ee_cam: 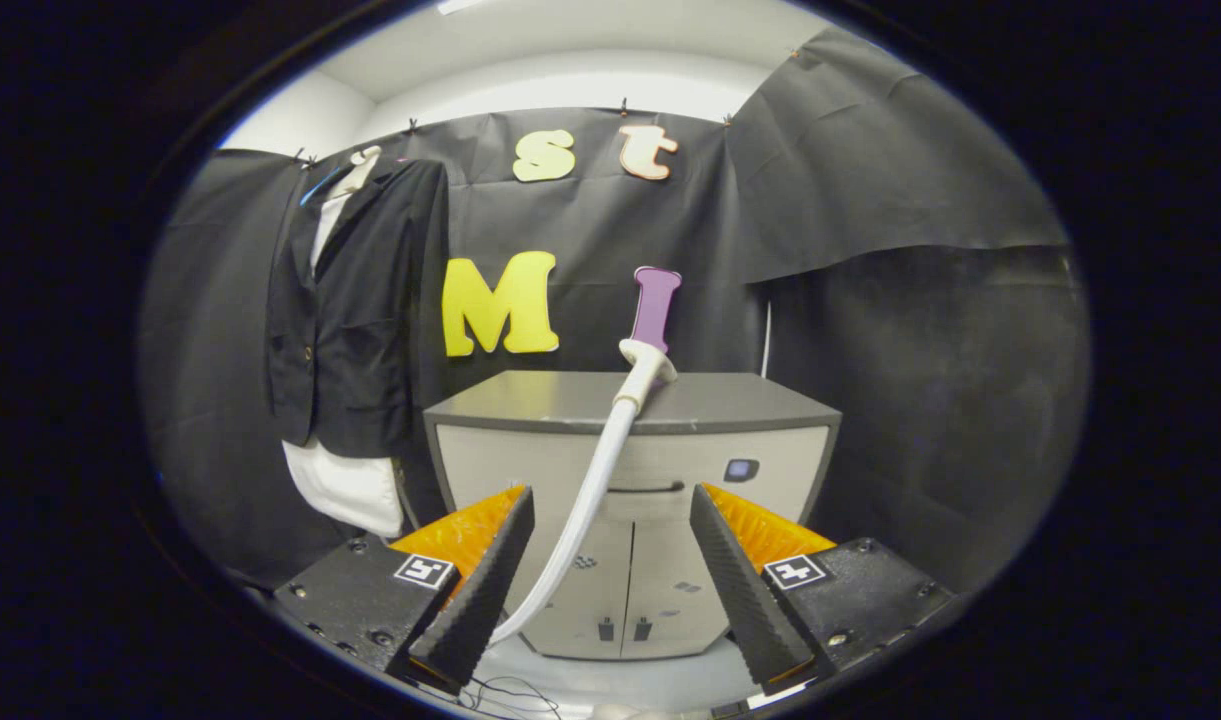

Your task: Iron the clothes twice with a garment steamer, once on the left side and once on the right side.

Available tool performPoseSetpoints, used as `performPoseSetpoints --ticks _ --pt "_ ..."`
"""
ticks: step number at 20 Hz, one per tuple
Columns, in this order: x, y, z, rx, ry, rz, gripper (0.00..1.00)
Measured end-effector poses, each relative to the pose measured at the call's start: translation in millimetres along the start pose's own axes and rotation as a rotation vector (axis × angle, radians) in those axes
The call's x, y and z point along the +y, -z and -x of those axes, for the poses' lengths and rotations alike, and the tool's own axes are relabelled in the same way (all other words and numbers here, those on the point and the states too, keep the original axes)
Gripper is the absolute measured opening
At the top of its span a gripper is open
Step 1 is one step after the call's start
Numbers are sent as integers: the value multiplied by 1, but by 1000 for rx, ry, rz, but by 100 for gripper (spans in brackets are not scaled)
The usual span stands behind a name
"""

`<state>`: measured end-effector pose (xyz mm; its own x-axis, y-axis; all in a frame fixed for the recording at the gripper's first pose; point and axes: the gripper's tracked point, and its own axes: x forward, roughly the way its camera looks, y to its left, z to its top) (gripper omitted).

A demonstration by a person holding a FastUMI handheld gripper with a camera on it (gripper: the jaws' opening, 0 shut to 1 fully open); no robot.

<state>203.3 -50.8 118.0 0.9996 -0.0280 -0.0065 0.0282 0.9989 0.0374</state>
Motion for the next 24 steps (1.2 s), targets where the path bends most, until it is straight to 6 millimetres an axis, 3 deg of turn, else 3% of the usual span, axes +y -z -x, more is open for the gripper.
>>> performPoseSetpoints --ticks 4,9,12,16,20,24 --pt "-6 -37 -79 17 -34 -13 98" --pt "-7 -56 -167 85 -56 -39 98" --pt "-15 -53 -210 139 -29 -40 98" --pt "-19 -40 -238 254 -16 -63 98" --pt "-19 -34 -243 315 -20 -74 95" --pt "-26 -38 -249 340 -8 -132 70"
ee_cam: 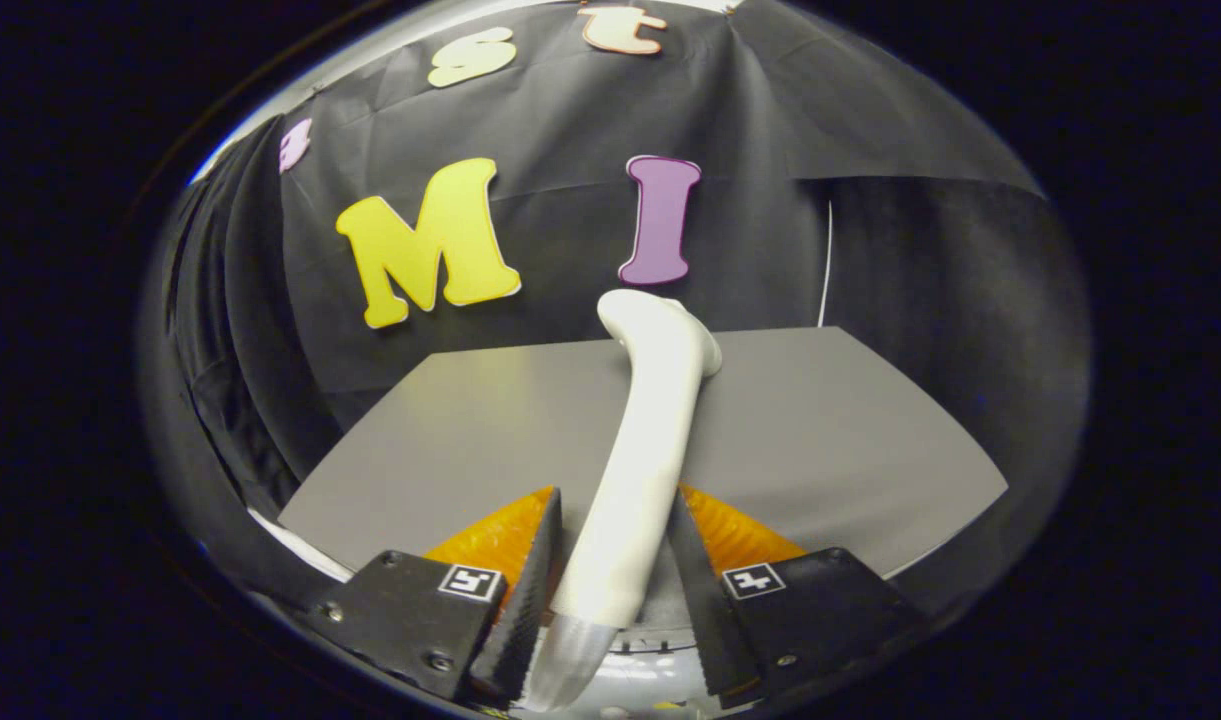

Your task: Iron the clothes twice with a garment steamer, once on the left side and once on the right side.

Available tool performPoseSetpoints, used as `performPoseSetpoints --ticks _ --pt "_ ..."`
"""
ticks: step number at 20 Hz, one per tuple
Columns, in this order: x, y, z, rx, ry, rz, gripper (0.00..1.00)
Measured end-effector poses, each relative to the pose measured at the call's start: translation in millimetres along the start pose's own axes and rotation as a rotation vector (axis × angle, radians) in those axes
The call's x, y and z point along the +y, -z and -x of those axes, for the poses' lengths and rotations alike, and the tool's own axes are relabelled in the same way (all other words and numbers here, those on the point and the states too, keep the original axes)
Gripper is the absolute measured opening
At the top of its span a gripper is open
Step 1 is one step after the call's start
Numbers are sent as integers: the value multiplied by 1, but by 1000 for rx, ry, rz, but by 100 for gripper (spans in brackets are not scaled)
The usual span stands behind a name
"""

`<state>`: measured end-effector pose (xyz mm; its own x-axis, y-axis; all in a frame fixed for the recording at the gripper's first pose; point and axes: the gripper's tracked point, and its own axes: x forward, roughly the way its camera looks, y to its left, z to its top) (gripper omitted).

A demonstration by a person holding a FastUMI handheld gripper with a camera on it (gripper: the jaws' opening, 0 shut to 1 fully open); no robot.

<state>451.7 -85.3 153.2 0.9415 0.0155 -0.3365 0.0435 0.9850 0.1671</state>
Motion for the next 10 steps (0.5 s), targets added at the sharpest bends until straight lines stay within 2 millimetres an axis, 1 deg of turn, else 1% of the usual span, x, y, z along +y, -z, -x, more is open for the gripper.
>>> performPoseSetpoints --ticks 2,4,5,6,7,8,10 --pt "2 -3 2 -2 -34 -54 54" --pt "8 0 4 -7 -52 -41 45" --pt "10 0 4 -14 -54 -25 43" --pt "13 -3 9 -26 -53 -11 41" --pt "16 -2 14 -29 -57 -4 39" --pt "21 -1 20 -34 -70 -21 37" --pt "31 1 36 -47 -82 -27 35"
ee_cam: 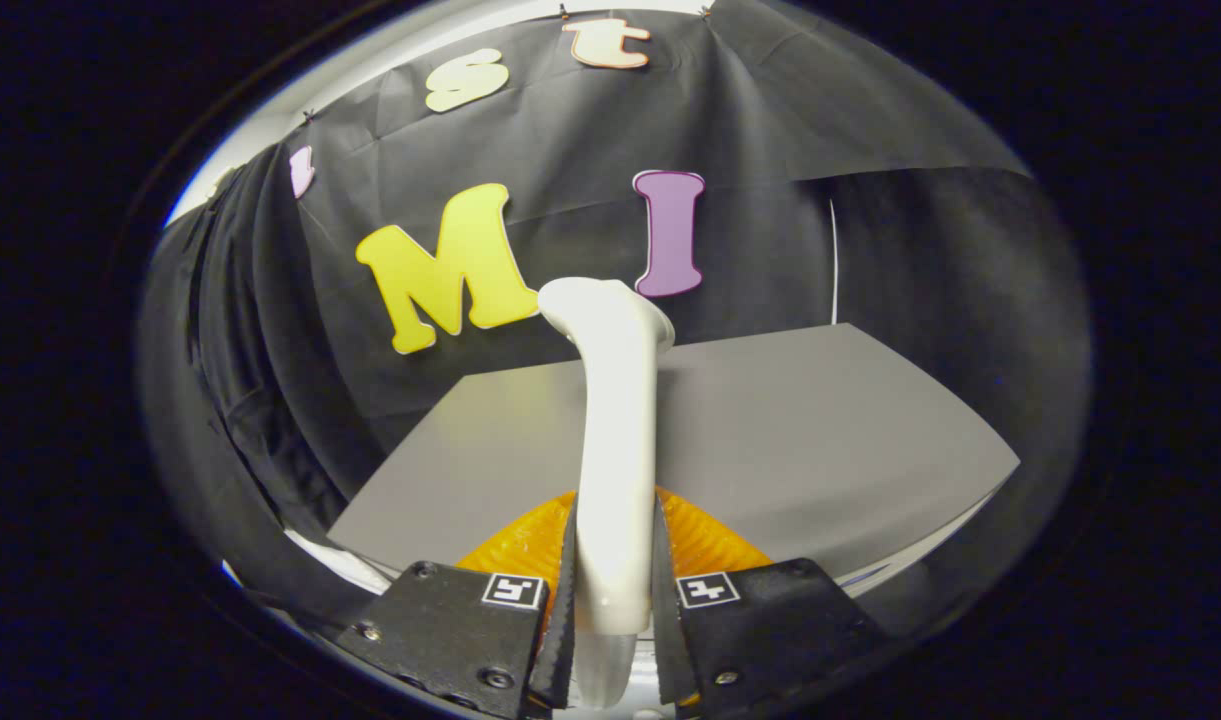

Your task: Iron the clothes twice with a garment steamer, once on the left side and once on the right side.

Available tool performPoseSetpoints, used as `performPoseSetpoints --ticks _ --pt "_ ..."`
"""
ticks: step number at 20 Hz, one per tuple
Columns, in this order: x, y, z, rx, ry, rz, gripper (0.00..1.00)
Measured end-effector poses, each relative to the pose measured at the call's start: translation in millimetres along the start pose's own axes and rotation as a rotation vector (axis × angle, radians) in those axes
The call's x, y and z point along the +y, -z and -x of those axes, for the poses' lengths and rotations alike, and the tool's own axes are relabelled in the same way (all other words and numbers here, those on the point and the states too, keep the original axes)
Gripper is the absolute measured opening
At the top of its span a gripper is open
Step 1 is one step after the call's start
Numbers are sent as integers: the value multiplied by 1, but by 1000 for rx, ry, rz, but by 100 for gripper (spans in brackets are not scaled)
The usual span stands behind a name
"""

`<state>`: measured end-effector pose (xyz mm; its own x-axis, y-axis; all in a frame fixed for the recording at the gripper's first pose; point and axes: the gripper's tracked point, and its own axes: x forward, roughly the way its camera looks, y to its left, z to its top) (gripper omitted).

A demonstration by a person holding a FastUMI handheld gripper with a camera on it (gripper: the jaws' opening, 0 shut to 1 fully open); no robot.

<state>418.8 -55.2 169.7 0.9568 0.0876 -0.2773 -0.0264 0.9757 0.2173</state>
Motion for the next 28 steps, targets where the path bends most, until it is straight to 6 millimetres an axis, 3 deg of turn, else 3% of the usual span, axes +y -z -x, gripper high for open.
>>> performPoseSetpoints --ticks 3,9,12,20,24,28 --pt "29 -6 31 -45 -10 29 35" --pt "123 -22 112 -169 -80 59 35" --pt "168 -37 142 -228 -96 83 35" --pt "291 -85 190 -357 -196 84 35" --pt "344 -110 196 -405 -217 106 35" --pt "393 -120 190 -416 -242 138 35"
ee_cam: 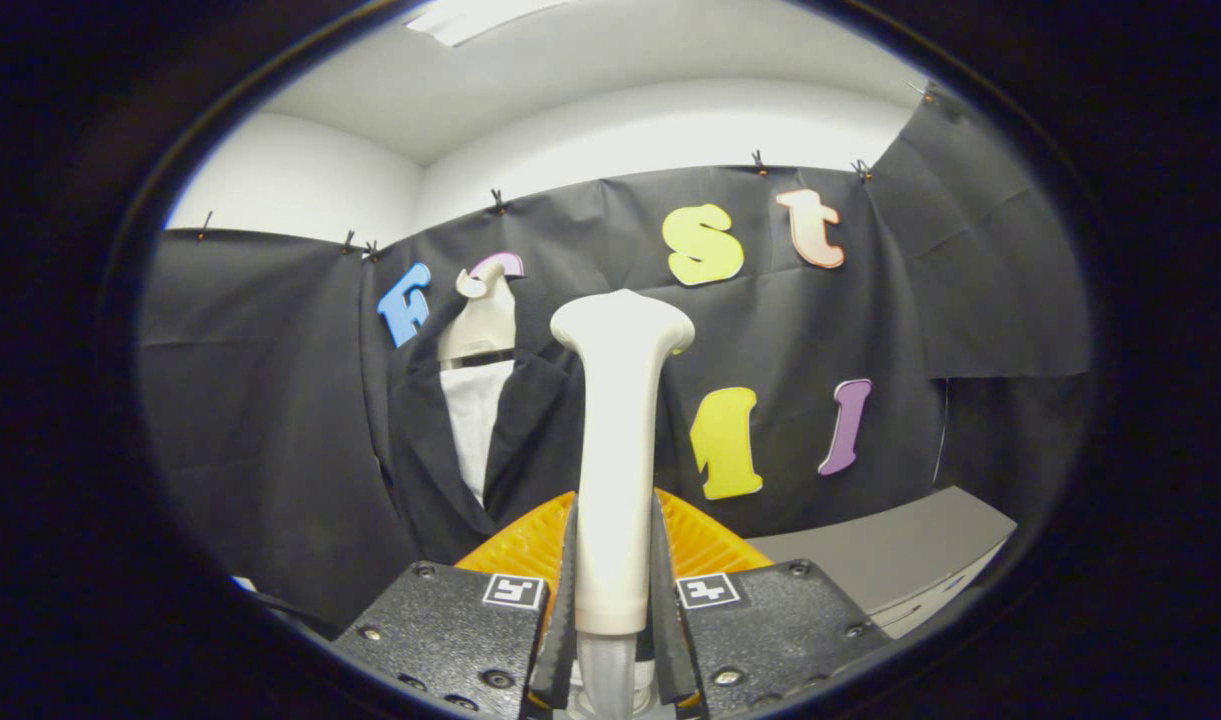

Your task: Iron the clothes twice with a garment steamer, once on the left side and once on the right side.

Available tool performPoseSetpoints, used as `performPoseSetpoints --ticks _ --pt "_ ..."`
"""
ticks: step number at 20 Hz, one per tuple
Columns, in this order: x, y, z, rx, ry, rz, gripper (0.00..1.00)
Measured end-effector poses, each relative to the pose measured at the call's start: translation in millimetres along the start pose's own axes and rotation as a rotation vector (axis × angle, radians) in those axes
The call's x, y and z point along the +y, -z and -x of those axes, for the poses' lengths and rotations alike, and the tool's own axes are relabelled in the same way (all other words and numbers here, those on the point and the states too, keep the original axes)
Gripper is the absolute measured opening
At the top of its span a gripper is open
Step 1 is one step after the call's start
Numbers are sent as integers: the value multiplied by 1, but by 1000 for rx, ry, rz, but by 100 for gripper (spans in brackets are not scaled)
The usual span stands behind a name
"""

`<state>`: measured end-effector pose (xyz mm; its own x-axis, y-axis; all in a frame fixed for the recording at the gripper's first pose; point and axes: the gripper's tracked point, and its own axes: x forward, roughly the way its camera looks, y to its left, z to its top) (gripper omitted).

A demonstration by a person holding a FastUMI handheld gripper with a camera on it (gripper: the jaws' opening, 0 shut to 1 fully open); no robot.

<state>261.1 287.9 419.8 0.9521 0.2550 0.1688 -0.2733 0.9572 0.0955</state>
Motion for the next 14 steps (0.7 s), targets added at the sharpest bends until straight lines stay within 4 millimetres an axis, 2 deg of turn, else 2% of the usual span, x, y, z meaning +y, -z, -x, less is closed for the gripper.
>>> performPoseSetpoints --ticks 3,6,11,14 --pt "27 5 -12 13 -27 31 35" --pt "43 17 -20 41 -46 60 35" --pt "51 41 -19 75 -62 90 35" --pt "46 59 -16 108 -51 91 35"
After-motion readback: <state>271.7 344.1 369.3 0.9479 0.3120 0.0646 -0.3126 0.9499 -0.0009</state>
